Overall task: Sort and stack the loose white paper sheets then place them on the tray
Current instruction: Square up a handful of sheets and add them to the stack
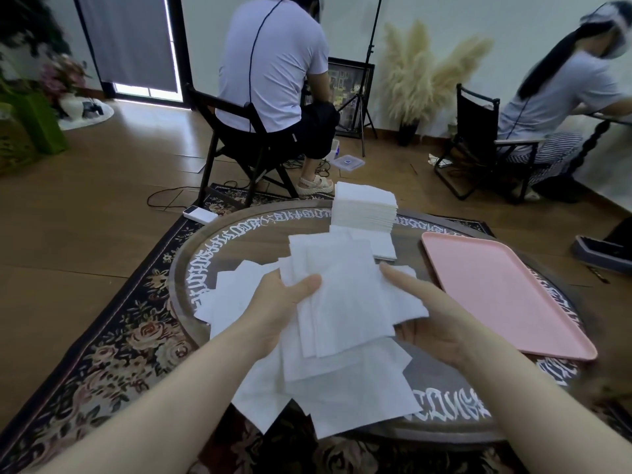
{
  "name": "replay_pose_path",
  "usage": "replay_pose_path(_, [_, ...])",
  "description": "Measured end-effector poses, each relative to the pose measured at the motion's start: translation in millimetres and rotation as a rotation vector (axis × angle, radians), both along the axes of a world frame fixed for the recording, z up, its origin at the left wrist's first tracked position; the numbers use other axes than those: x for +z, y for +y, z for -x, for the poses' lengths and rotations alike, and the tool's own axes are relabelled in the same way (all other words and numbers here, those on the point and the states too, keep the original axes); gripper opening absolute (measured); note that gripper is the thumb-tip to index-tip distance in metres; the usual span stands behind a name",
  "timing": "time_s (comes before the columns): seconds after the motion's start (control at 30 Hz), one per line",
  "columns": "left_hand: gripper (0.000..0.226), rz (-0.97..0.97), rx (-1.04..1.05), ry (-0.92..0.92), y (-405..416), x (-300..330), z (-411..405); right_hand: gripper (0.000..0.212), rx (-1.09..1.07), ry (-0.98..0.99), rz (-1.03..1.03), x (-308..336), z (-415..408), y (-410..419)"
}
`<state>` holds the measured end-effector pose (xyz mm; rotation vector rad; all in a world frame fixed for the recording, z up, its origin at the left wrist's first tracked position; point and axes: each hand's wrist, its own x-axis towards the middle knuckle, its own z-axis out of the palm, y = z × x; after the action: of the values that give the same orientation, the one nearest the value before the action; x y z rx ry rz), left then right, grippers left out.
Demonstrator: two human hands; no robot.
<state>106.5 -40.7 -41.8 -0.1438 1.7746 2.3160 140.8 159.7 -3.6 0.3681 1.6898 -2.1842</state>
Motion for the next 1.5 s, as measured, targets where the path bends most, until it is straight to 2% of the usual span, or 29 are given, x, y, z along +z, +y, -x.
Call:
replay_pose_path(0.1, [0.019, 0.044, -0.036, 0.046, 0.2, -0.8, -0.8, 0.021, -0.103, 0.074, -0.111, -5.7, -0.3, 0.8])
replay_pose_path(0.23, [0.013, -0.036, -0.009, 0.06, 3.1, -0.1, -2.4, 0.021, -0.224, 0.252, -0.404, -7.5, -2.1, -0.5])
replay_pose_path(0.37, [0.025, -0.186, 0.014, 0.033, 7.0, 2.2, -4.1, 0.022, -0.224, 0.312, -0.326, -3.2, -7.7, 0.1])
replay_pose_path(0.47, [0.021, -0.15, 0.057, 0.015, 8.5, 0.2, -3.3, 0.013, -0.244, 0.268, -0.232, -6.6, -8.3, 2.7])
replay_pose_path(0.57, [0.009, -0.121, 0.224, -0.014, 6.5, -5.6, 1.9, 0.012, -0.265, 0.259, -0.313, -12.8, -7.0, 6.4])
replay_pose_path(0.67, [0.011, -0.087, 0.319, -0.078, -3.0, -11.3, 10.3, 0.014, -0.379, 0.314, -0.415, -12.2, -3.0, 18.1])
replay_pose_path(0.77, [0.016, -0.07, 0.254, -0.152, -10.0, -17.8, 12.5, 0.014, -0.487, 0.419, -0.44, -2.0, 1.1, 34.0])
replay_pose_path(0.87, [0.018, -0.008, 0.209, -0.161, -13.1, -21.0, 10.1, 0.014, -0.495, 0.5, -0.329, 8.9, -0.8, 41.9])
replay_pose_path(1.0, [0.009, 0.109, 0.224, -0.084, -13.6, -16.8, 9.7, 0.016, -0.381, 0.508, -0.082, 24.6, -6.8, 43.2])
replay_pose_path(1.1, [0.016, 0.127, 0.2, -0.051, -7.2, -11.2, 5.4, 0.033, -0.266, 0.463, 0.031, 30.6, -6.6, 39.7])
replay_pose_path(1.17, [0.02, 0.097, 0.103, -0.058, -0.1, -7.7, 0.4, 0.035, -0.247, 0.411, 0.014, 27.3, -3.7, 34.0])
replay_pose_path(1.33, [0.028, -0.118, -0.131, -0.091, 11.4, 3.6, -12.1, 0.017, -0.32, 0.304, -0.211, 5.5, 9.3, 25.3])
replay_pose_path(1.43, [0.052, -0.198, -0.221, -0.123, 10.3, 7.5, -18.0, 0.015, -0.308, 0.304, -0.276, -0.7, 11.9, 25.0])
replay_pose_path(1.5, [0.056, -0.174, -0.262, -0.068, 10.4, 7.4, -20.6, 0.015, -0.321, 0.321, -0.305, -0.7, 11.4, 24.7])
